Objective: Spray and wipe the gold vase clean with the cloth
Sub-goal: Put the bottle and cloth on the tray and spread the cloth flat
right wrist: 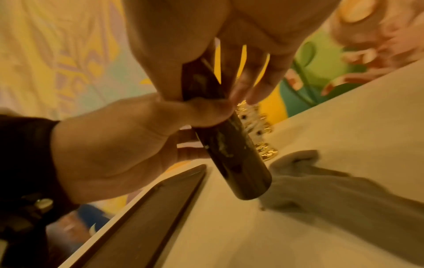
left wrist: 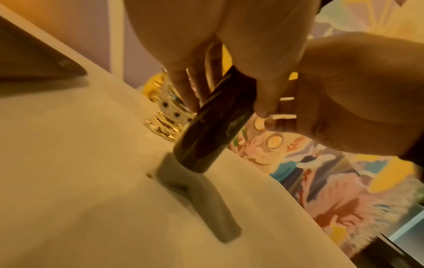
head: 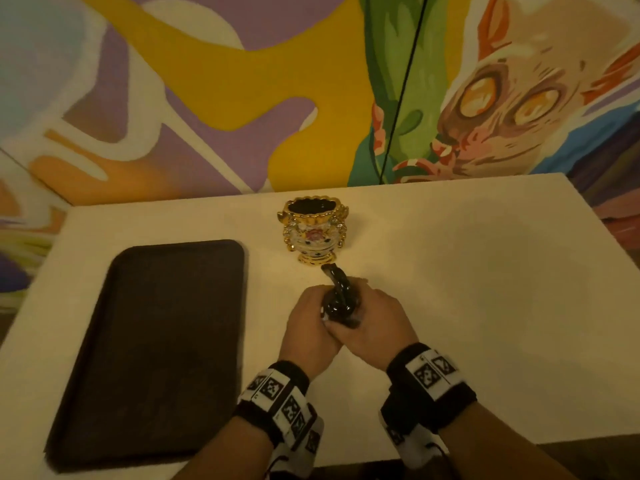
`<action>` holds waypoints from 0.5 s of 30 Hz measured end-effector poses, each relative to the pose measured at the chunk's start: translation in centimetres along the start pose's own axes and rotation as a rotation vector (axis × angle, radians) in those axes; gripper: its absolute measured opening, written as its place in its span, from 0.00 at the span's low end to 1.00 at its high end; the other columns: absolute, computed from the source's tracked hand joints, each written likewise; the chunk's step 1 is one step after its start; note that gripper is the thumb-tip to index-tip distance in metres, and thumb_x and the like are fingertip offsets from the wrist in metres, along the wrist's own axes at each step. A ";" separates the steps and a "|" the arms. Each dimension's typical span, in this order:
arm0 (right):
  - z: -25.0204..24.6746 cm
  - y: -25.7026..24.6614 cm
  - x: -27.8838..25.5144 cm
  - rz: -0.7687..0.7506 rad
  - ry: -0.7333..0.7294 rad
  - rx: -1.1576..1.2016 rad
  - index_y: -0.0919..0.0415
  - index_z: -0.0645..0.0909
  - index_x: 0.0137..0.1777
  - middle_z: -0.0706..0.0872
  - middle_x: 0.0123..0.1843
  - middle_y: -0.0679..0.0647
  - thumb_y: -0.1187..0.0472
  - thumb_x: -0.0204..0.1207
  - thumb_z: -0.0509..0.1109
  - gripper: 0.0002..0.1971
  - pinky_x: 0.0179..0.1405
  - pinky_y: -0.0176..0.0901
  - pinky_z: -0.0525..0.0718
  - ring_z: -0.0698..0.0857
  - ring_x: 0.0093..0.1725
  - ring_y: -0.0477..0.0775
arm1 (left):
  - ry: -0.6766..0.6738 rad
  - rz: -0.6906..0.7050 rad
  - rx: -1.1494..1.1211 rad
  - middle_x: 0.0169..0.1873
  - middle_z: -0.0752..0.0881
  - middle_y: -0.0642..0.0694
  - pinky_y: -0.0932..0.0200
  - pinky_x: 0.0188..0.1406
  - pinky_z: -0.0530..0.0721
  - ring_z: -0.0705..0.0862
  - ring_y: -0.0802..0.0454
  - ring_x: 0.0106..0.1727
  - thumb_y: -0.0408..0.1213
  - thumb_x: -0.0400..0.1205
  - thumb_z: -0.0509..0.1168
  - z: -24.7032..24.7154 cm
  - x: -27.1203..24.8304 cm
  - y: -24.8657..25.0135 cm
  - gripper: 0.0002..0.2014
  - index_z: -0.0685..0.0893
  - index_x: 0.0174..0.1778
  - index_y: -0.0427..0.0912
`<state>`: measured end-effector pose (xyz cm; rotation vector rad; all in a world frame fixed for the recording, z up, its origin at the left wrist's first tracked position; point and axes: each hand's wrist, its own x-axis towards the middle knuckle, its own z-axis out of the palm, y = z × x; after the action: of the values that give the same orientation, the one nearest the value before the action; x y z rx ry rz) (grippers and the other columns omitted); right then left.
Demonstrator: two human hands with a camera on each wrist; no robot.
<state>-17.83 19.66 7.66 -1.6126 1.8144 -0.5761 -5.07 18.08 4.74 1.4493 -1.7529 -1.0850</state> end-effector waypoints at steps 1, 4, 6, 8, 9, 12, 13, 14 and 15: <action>0.7 -0.9 0.2 -0.016 -0.051 -0.019 0.34 0.68 0.63 0.86 0.55 0.43 0.35 0.60 0.71 0.30 0.54 0.51 0.85 0.85 0.54 0.48 | 0.034 -0.018 0.006 0.51 0.82 0.56 0.62 0.57 0.80 0.82 0.60 0.53 0.40 0.70 0.75 -1.4 -0.3 -0.8 0.21 0.77 0.57 0.56; 2.2 -3.3 0.6 -0.102 -0.193 -0.099 0.36 0.63 0.71 0.81 0.63 0.43 0.42 0.67 0.72 0.33 0.55 0.41 0.78 0.81 0.58 0.47 | 0.120 -0.139 0.009 0.51 0.84 0.57 0.58 0.58 0.82 0.83 0.60 0.54 0.39 0.67 0.79 -5.5 -1.2 -3.8 0.24 0.78 0.56 0.56; 2.8 -4.0 0.9 -0.138 -0.224 -0.159 0.40 0.63 0.73 0.80 0.64 0.44 0.47 0.72 0.71 0.30 0.51 0.36 0.74 0.80 0.59 0.46 | 0.204 -0.271 -0.042 0.50 0.86 0.57 0.54 0.61 0.83 0.84 0.61 0.52 0.39 0.66 0.80 -8.6 -1.7 -5.4 0.23 0.80 0.55 0.55; 3.5 -3.4 1.4 -0.141 -0.220 -0.236 0.40 0.65 0.70 0.79 0.62 0.42 0.49 0.75 0.69 0.25 0.50 0.34 0.70 0.79 0.61 0.47 | 0.267 -0.384 -0.051 0.50 0.85 0.58 0.54 0.64 0.81 0.84 0.63 0.53 0.37 0.68 0.80 -11.9 -2.3 -6.8 0.23 0.79 0.54 0.56; 3.9 -2.8 1.7 -0.116 -0.220 -0.274 0.39 0.66 0.68 0.79 0.60 0.41 0.49 0.74 0.68 0.23 0.51 0.35 0.70 0.79 0.61 0.47 | 0.302 -0.419 -0.039 0.53 0.85 0.57 0.52 0.65 0.81 0.84 0.59 0.56 0.37 0.69 0.79 -13.6 -2.7 -7.5 0.24 0.79 0.57 0.55; 5.1 -0.3 2.7 -0.017 -0.185 -0.369 0.35 0.68 0.57 0.82 0.52 0.40 0.45 0.66 0.69 0.20 0.56 0.50 0.81 0.81 0.56 0.51 | 0.425 -0.494 0.023 0.62 0.85 0.45 0.45 0.68 0.79 0.82 0.45 0.65 0.36 0.71 0.77 -18.0 -3.6 -9.5 0.31 0.73 0.69 0.47; 5.7 0.9 3.1 0.008 -0.191 -0.396 0.36 0.69 0.54 0.82 0.51 0.40 0.45 0.64 0.70 0.19 0.54 0.53 0.83 0.81 0.56 0.51 | 0.462 -0.515 0.034 0.64 0.84 0.43 0.44 0.68 0.78 0.81 0.43 0.67 0.35 0.71 0.77 -19.2 -3.9 -10.1 0.34 0.70 0.72 0.46; 6.2 2.1 3.5 0.025 -0.206 -0.401 0.37 0.70 0.51 0.82 0.51 0.40 0.45 0.63 0.71 0.18 0.54 0.54 0.84 0.82 0.55 0.51 | 0.487 -0.537 0.040 0.64 0.83 0.42 0.43 0.67 0.77 0.81 0.41 0.67 0.33 0.71 0.77 -20.2 -4.2 -10.8 0.37 0.67 0.74 0.46; 6.6 3.2 3.9 0.042 -0.215 -0.403 0.38 0.71 0.50 0.82 0.52 0.41 0.46 0.62 0.73 0.17 0.54 0.53 0.85 0.83 0.56 0.51 | 0.505 -0.547 0.049 0.65 0.83 0.41 0.42 0.67 0.77 0.80 0.40 0.67 0.32 0.72 0.76 -21.3 -4.5 -11.7 0.38 0.65 0.76 0.46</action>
<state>-15.56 16.86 0.16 -1.8078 1.8756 -0.0089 19.60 17.30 4.84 2.0848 -1.0607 -0.8196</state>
